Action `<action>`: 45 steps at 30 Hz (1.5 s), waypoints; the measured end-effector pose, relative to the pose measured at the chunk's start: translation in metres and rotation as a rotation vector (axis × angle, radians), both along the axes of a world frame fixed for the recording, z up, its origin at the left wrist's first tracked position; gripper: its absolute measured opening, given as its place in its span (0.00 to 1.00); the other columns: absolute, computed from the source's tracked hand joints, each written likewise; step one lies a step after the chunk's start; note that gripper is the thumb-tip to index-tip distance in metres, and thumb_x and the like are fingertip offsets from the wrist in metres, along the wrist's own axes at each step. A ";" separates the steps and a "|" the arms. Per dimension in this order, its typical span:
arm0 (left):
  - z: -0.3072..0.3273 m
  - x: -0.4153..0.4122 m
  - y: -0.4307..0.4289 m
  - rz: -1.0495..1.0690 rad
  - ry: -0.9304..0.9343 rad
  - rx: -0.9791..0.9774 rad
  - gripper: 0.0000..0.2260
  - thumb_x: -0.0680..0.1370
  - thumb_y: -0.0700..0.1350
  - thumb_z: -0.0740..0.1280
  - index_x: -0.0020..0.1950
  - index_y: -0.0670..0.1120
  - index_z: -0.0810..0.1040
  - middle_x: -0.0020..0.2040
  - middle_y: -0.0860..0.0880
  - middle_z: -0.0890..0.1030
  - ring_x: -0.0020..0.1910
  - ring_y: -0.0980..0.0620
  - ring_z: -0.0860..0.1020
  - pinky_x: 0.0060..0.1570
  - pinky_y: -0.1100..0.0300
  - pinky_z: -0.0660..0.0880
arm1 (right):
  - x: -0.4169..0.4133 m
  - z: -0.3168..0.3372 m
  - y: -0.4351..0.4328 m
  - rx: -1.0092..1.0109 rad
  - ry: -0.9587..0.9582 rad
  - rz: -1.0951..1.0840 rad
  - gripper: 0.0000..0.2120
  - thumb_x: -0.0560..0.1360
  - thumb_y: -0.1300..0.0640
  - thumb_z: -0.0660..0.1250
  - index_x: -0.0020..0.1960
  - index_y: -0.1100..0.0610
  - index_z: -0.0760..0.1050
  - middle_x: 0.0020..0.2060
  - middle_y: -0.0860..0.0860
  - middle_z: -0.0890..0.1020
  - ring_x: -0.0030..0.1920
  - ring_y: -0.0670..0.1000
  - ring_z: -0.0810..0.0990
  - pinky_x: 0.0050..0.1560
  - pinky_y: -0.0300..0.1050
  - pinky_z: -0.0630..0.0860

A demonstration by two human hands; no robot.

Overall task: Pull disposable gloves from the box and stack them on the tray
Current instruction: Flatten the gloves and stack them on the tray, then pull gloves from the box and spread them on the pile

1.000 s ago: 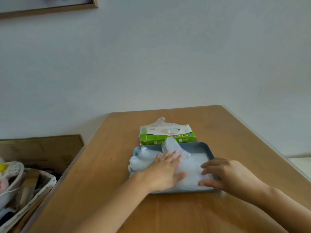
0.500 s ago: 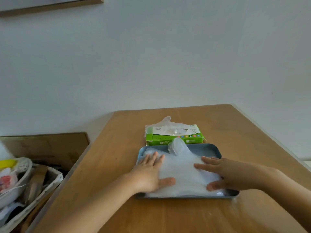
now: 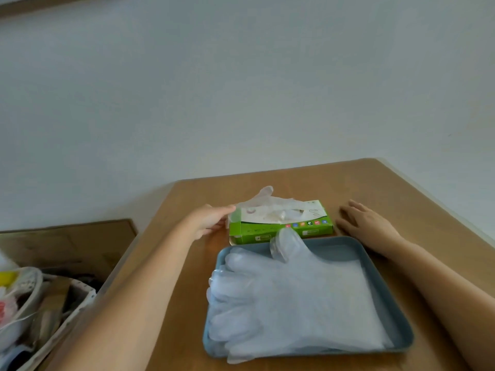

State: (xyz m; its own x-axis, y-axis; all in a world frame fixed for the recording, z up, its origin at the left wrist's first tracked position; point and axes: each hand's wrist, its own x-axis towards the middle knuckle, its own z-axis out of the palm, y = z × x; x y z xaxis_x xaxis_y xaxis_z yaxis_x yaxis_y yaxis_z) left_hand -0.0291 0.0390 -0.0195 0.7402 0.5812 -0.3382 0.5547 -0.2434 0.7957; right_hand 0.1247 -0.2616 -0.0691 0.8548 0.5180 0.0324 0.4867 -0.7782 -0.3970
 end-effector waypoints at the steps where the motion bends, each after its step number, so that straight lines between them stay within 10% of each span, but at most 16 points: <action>1: -0.005 0.007 0.002 0.037 -0.020 0.012 0.24 0.76 0.55 0.68 0.63 0.38 0.76 0.56 0.43 0.81 0.56 0.46 0.79 0.60 0.54 0.74 | 0.002 -0.005 0.002 -0.004 -0.037 0.000 0.24 0.81 0.46 0.57 0.74 0.55 0.63 0.76 0.54 0.60 0.74 0.54 0.60 0.70 0.45 0.58; 6: -0.014 0.028 -0.002 0.105 -0.006 0.092 0.30 0.73 0.54 0.73 0.67 0.36 0.72 0.56 0.41 0.80 0.51 0.45 0.79 0.46 0.57 0.73 | 0.003 -0.007 0.005 -0.003 -0.109 0.009 0.22 0.81 0.47 0.55 0.72 0.54 0.65 0.73 0.53 0.65 0.73 0.54 0.62 0.69 0.43 0.57; 10: -0.012 0.031 -0.003 0.222 -0.155 0.109 0.26 0.72 0.38 0.74 0.68 0.35 0.71 0.63 0.37 0.77 0.60 0.43 0.77 0.58 0.56 0.72 | 0.000 -0.003 0.001 0.045 -0.064 0.020 0.20 0.80 0.48 0.58 0.70 0.53 0.69 0.73 0.53 0.66 0.71 0.54 0.65 0.67 0.44 0.61; 15: 0.002 0.021 -0.005 0.293 -0.220 -0.154 0.04 0.75 0.31 0.65 0.47 0.39 0.75 0.38 0.43 0.78 0.37 0.51 0.77 0.54 0.53 0.75 | -0.007 0.006 -0.004 0.138 -0.004 -0.001 0.16 0.79 0.56 0.62 0.66 0.55 0.73 0.68 0.53 0.72 0.66 0.54 0.71 0.60 0.41 0.64; 22: 0.005 0.004 -0.012 0.404 -0.472 -0.184 0.11 0.74 0.28 0.61 0.35 0.40 0.70 0.38 0.44 0.72 0.40 0.47 0.74 0.35 0.62 0.75 | -0.026 0.017 -0.010 0.399 0.131 -0.099 0.15 0.78 0.57 0.62 0.64 0.56 0.75 0.61 0.54 0.78 0.59 0.54 0.75 0.52 0.42 0.68; 27: 0.021 -0.015 -0.042 0.324 -0.647 0.033 0.13 0.76 0.35 0.64 0.60 0.37 0.75 0.41 0.50 0.76 0.42 0.53 0.77 0.51 0.58 0.76 | -0.063 0.057 -0.001 0.539 0.168 0.081 0.15 0.78 0.55 0.65 0.64 0.56 0.75 0.58 0.48 0.79 0.56 0.47 0.78 0.54 0.38 0.70; 31: 0.049 -0.042 -0.087 0.049 -0.751 0.330 0.13 0.73 0.34 0.66 0.54 0.48 0.74 0.35 0.55 0.75 0.35 0.58 0.74 0.41 0.64 0.70 | -0.103 0.093 0.015 0.801 0.398 0.199 0.16 0.78 0.49 0.64 0.61 0.57 0.78 0.51 0.49 0.83 0.51 0.44 0.81 0.57 0.40 0.75; 36: 0.074 -0.072 -0.140 -0.298 -0.848 0.173 0.16 0.74 0.39 0.70 0.57 0.52 0.71 0.37 0.56 0.81 0.41 0.58 0.80 0.44 0.66 0.74 | -0.136 0.122 0.029 0.913 0.983 0.395 0.28 0.76 0.40 0.61 0.64 0.61 0.75 0.58 0.58 0.81 0.59 0.57 0.79 0.65 0.51 0.73; 42: 0.087 -0.083 -0.154 -0.328 -0.842 -0.383 0.17 0.81 0.44 0.57 0.70 0.53 0.64 0.50 0.45 0.84 0.52 0.46 0.82 0.54 0.52 0.77 | -0.152 0.132 0.021 0.851 0.887 0.413 0.18 0.78 0.47 0.64 0.55 0.61 0.80 0.51 0.59 0.84 0.53 0.56 0.82 0.61 0.50 0.77; 45: 0.091 -0.091 -0.157 -0.328 -0.827 -0.164 0.16 0.82 0.42 0.57 0.70 0.50 0.65 0.48 0.46 0.84 0.50 0.49 0.83 0.54 0.56 0.77 | -0.155 0.134 0.010 0.695 0.693 0.373 0.13 0.81 0.54 0.60 0.56 0.60 0.80 0.47 0.57 0.85 0.48 0.53 0.84 0.53 0.44 0.80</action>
